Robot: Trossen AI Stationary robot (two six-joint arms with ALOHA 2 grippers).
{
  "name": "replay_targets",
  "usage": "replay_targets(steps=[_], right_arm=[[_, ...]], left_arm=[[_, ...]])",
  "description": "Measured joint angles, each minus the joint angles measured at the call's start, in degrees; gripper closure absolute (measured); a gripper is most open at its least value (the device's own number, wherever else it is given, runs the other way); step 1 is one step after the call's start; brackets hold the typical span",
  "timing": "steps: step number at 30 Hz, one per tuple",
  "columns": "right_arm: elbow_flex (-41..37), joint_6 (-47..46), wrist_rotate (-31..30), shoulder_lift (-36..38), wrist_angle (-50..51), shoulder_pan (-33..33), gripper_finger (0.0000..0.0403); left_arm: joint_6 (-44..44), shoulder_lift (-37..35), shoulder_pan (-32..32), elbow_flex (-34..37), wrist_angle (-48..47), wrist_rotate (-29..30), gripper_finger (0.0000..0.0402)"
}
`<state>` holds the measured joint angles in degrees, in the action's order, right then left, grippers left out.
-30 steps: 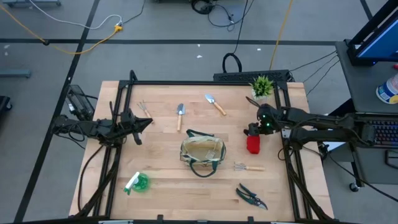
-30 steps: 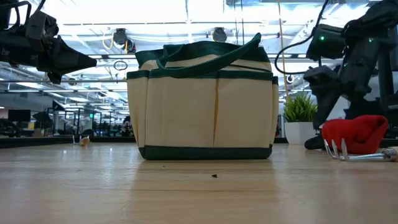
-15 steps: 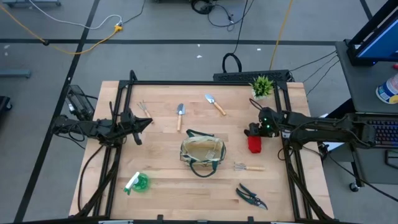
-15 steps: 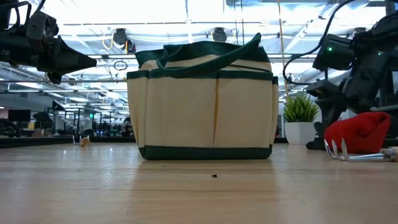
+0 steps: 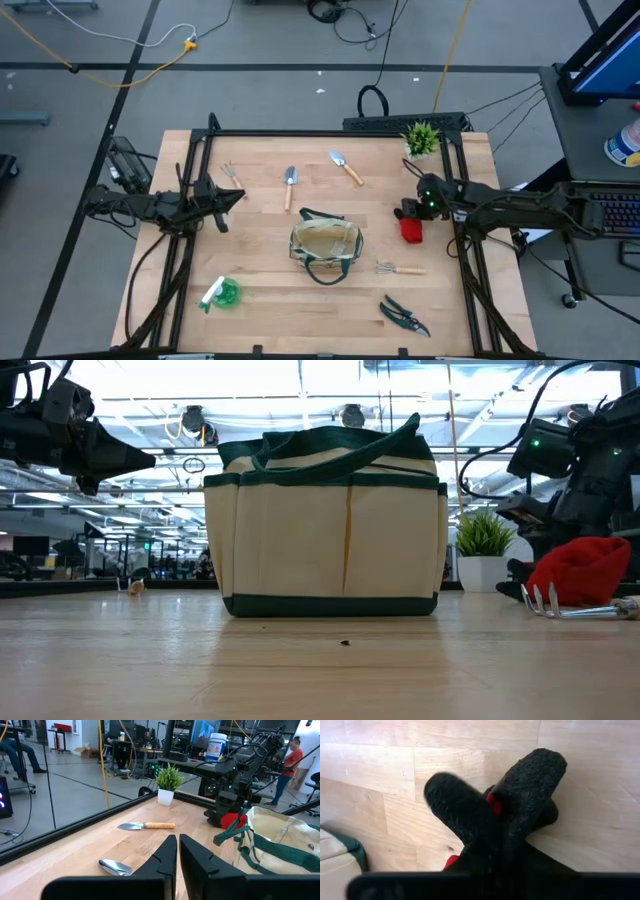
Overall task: Pick & Place Garden tools in Gardening bag
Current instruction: Put the red gloves into the white gardening bag
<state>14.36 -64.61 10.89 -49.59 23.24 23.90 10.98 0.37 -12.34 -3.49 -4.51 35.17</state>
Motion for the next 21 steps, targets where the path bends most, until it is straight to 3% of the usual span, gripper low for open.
replay_targets(steps=[5, 9, 21], right_arm=[[2.35, 1.14, -0.44, 3.01, -0.29, -0.02, 0.0379], [5.59, 1.32, -0.35, 5.25, -6.02, -0.02, 0.0380], [6.48, -3.53, 13.03, 5.86, -50.29, -0.02, 0.0380]], left_arm=[[-0.06, 0.01, 0.00, 0.00, 0.00, -0.01, 0.0378], [-0.20, 0.01, -0.01, 0.00, 0.02, -0.03, 0.0378], [-0.19, 0.01, -0.01, 0.00, 0.02, -0.05, 0.0378]])
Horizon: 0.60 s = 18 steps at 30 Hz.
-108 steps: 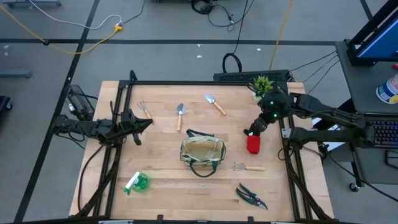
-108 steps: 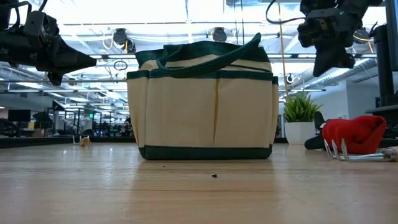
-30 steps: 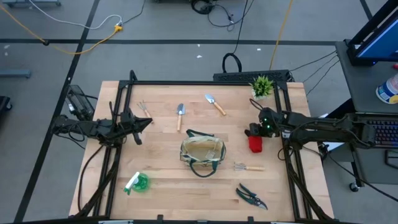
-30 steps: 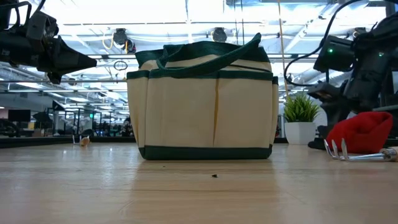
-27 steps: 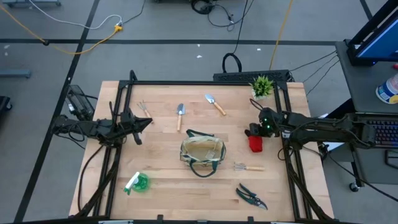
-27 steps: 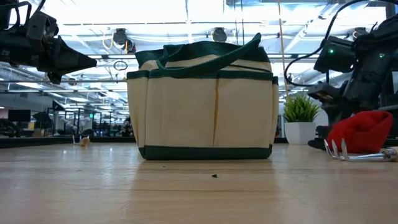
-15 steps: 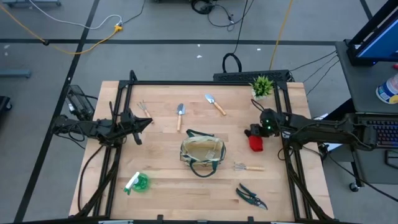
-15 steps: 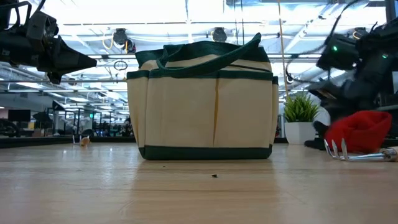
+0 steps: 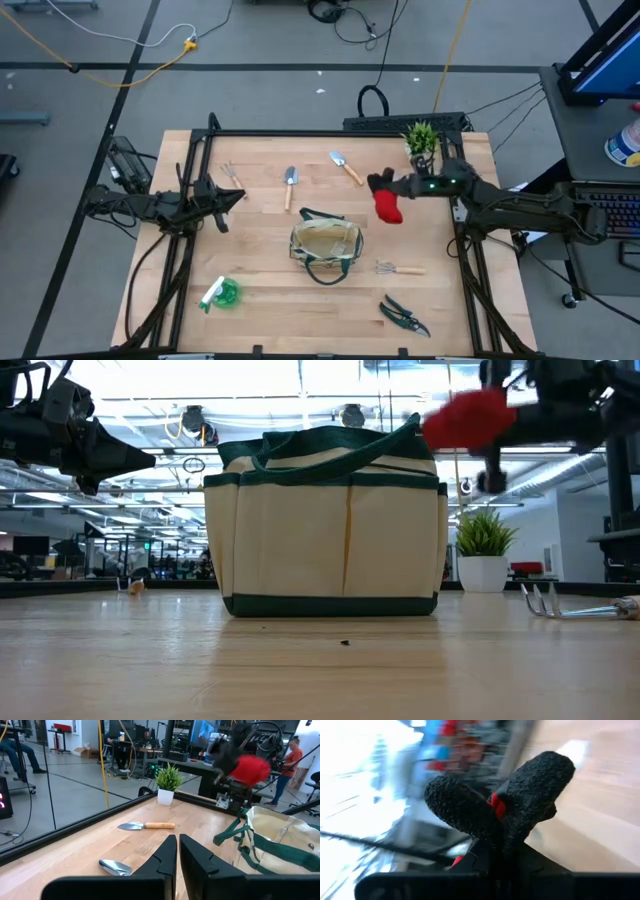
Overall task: Pick & Place Garden tools in Gardening bag
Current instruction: Put the red gloves into the white gardening bag
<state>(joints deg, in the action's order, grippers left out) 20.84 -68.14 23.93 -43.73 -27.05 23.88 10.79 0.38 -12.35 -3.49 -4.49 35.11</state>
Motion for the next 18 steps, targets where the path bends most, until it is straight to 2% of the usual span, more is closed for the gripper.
replay_targets(steps=[7, 14, 18], right_arm=[[0.00, 4.88, 9.75, 0.02, -19.13, 0.00, 0.0380], [0.00, 11.10, 17.36, 0.02, -33.10, -0.04, 0.0380], [0.02, 16.45, 19.36, 0.02, -39.63, -0.65, 0.0380]], left_arm=[[-0.31, 0.00, 0.01, 0.00, 0.00, 0.00, 0.0378], [-0.20, 0.00, -0.01, 0.00, 0.00, 0.00, 0.0378], [-0.18, 0.00, 0.01, 0.00, 0.00, 0.00, 0.0378]])
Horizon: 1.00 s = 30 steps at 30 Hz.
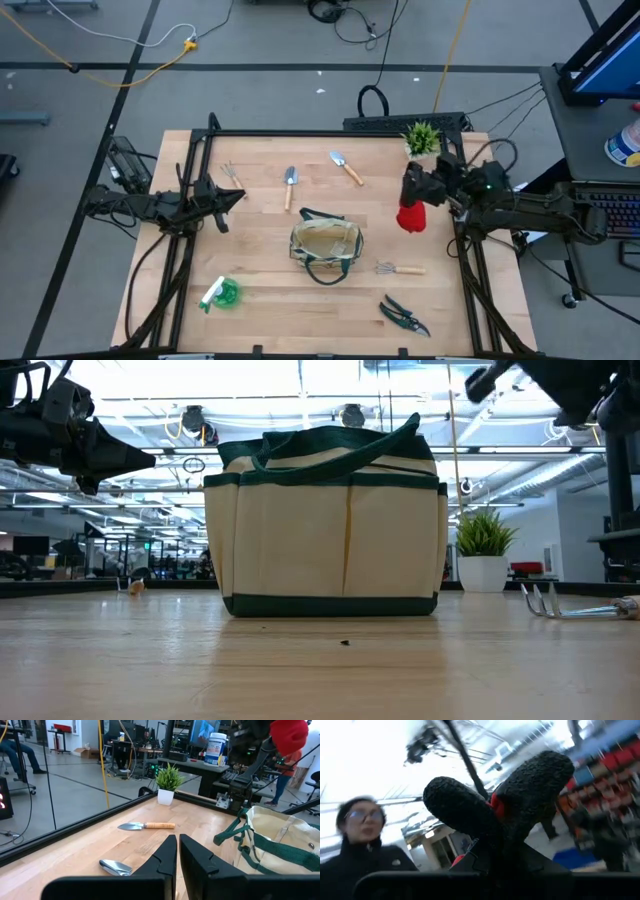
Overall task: Pick & Place Garden tools in Gardening bag
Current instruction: Put the red gloves into the white gardening bag
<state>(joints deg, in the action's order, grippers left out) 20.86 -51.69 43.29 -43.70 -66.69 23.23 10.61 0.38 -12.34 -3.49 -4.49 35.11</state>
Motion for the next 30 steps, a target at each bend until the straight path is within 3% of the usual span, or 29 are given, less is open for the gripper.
replay_targets(steps=[8, 17, 30], right_arm=[[0.00, 17.10, 0.02, 0.02, -8.65, -4.11, 0.0381], [0.02, 39.10, 0.17, -0.04, -8.78, -8.61, 0.0380], [0.04, 45.33, -0.22, -0.15, -7.97, -9.95, 0.0379]], left_arm=[[0.04, 0.00, 0.01, 0.00, 0.00, 0.00, 0.0378], [-0.13, 0.00, -0.02, 0.00, 0.00, 0.00, 0.0378], [-0.42, 0.00, -0.01, 0.00, -0.01, 0.01, 0.0378]])
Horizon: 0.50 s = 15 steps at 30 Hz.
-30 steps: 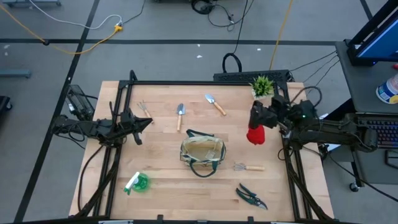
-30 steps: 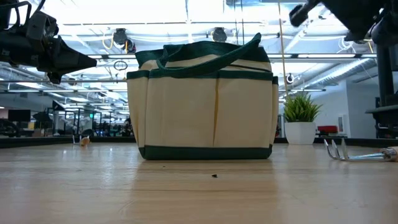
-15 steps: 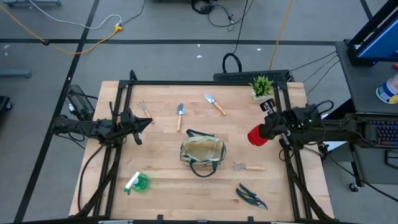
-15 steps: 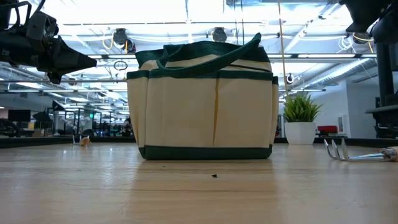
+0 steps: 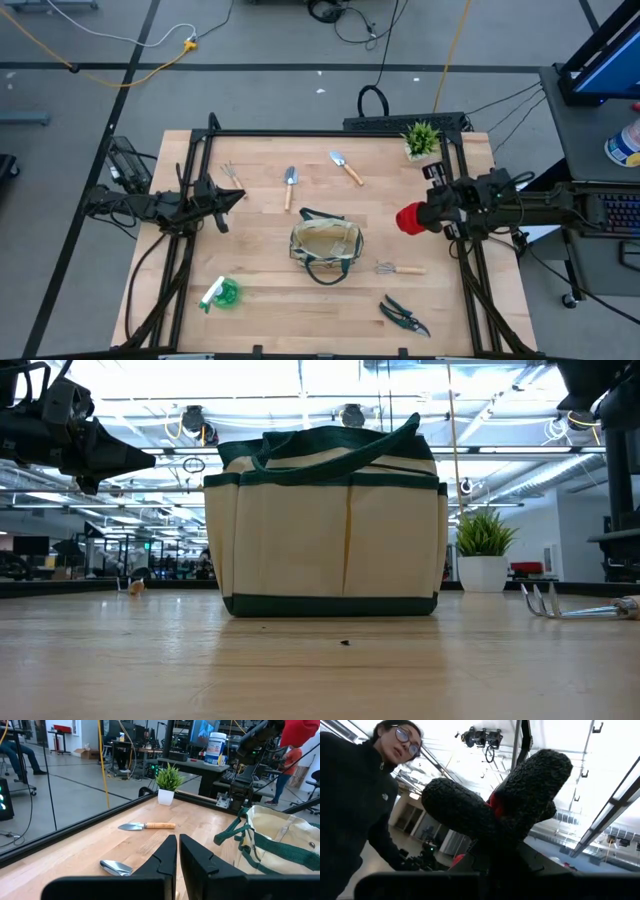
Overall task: Pick & Place Garden tools in Gardening bag
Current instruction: Put the red gloves into the white gardening bag
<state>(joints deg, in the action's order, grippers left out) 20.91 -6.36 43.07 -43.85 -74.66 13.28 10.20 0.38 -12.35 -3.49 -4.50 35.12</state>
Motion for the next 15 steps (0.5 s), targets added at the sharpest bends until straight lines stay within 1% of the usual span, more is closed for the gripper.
replay_targets(steps=[3, 7, 9, 10, 12, 15], right_arm=[[0.03, -2.11, -4.57, -0.82, 0.77, -0.32, 0.0379], [0.04, -6.70, -14.62, -3.29, 5.15, -2.12, 0.0381], [0.12, -8.58, -18.41, -5.25, 6.55, -3.16, 0.0381], [0.56, -9.31, -19.31, -6.41, 7.33, -3.60, 0.0381], [2.46, -11.25, -19.21, -9.06, 8.47, -4.43, 0.0381], [7.42, -16.53, -19.01, -13.09, 11.89, -5.38, 0.0381]], left_arm=[[0.01, 0.00, -0.01, 0.00, -0.01, 0.02, 0.0378], [0.02, 0.00, 0.01, 0.00, 0.01, 0.02, 0.0378], [0.02, 0.00, 0.00, 0.00, -0.01, 0.02, 0.0378], [0.02, 0.00, 0.00, 0.00, -0.01, 0.01, 0.0378], [0.02, 0.00, 0.01, 0.00, -0.01, 0.02, 0.0378], [0.02, 0.00, 0.01, 0.00, -0.01, 0.02, 0.0378]])
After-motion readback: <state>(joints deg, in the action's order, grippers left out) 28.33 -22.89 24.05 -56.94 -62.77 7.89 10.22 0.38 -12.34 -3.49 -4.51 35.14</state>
